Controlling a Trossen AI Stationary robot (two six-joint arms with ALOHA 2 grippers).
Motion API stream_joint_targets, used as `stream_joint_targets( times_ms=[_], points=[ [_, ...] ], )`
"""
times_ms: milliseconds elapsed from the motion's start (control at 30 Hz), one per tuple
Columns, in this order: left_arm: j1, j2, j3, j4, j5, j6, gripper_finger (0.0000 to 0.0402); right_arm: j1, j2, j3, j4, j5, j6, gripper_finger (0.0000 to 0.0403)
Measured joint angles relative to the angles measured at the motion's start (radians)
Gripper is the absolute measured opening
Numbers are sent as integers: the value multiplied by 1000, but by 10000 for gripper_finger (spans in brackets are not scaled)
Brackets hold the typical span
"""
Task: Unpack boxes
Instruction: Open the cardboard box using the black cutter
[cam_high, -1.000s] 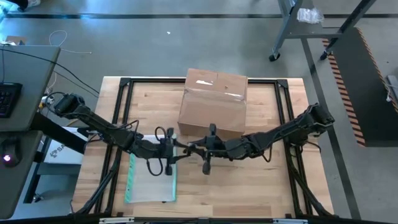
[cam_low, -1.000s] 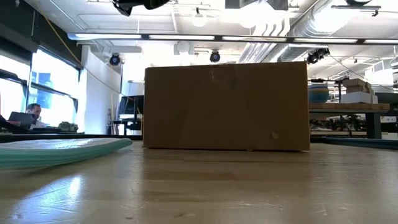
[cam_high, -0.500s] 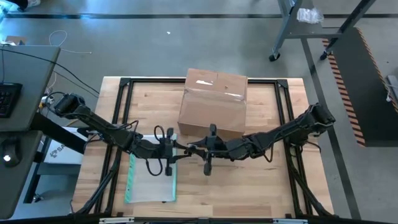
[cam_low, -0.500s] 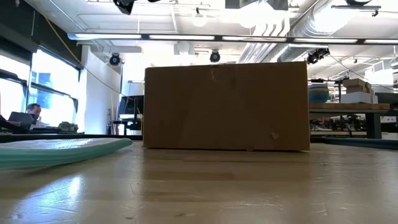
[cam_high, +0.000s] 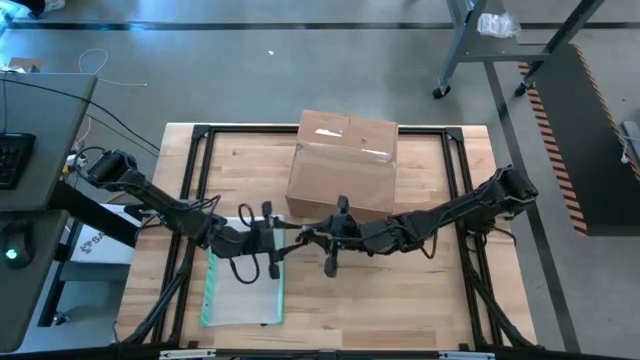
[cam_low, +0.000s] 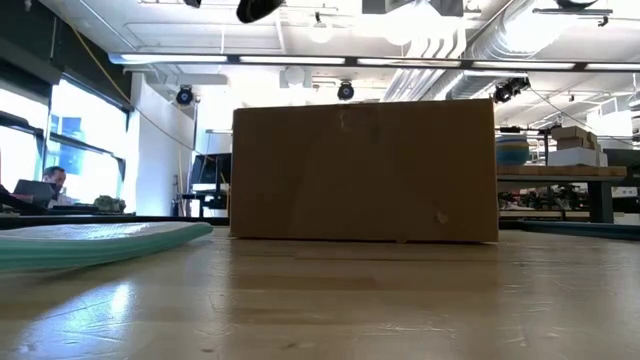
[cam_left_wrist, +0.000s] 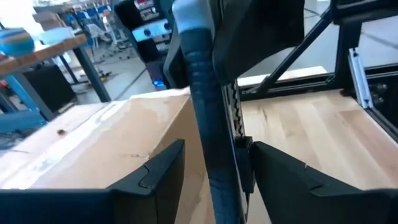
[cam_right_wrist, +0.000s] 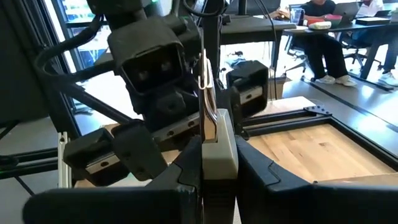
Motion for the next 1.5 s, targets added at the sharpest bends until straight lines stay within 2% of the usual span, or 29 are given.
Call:
stream_joint_targets(
  times_ms=[267, 467, 600, 667, 800, 900, 1033, 1167, 1333, 1500],
  points=[
    [-9, -1, 1, 99, -39, 111, 137, 0, -1, -1, 4, -14, 6, 37],
    [-48, -7, 2, 61, -48, 196, 138, 4, 2, -1, 1, -9, 3, 37],
    [-101, -13, 3, 18, -123, 269, 144, 8, 3, -2, -7, -21, 4, 37],
    [-114, -13, 3, -23, -147, 269, 149, 8, 3, -2, -5, -24, 3, 37],
    [-106, -10, 3, -123, -65, 204, 171, 8, 3, -2, -1, -16, 2, 37],
    [-87, 14, 2, -138, -26, 148, 194, 7, 3, -2, 3, -11, 2, 37],
    [-68, 54, 2, -112, -7, 132, 219, 7, 3, -2, 6, -4, 1, 37],
    [-61, 86, 2, -53, -9, 100, 224, 6, 2, -2, 10, -3, 1, 37],
    [-57, 96, 2, -1, -22, 95, 207, 6, 2, -2, 10, 1, 0, 37],
    [-41, 93, 2, 7, 1, 82, 148, 6, 2, -2, 10, 4, -1, 37]
  ],
)
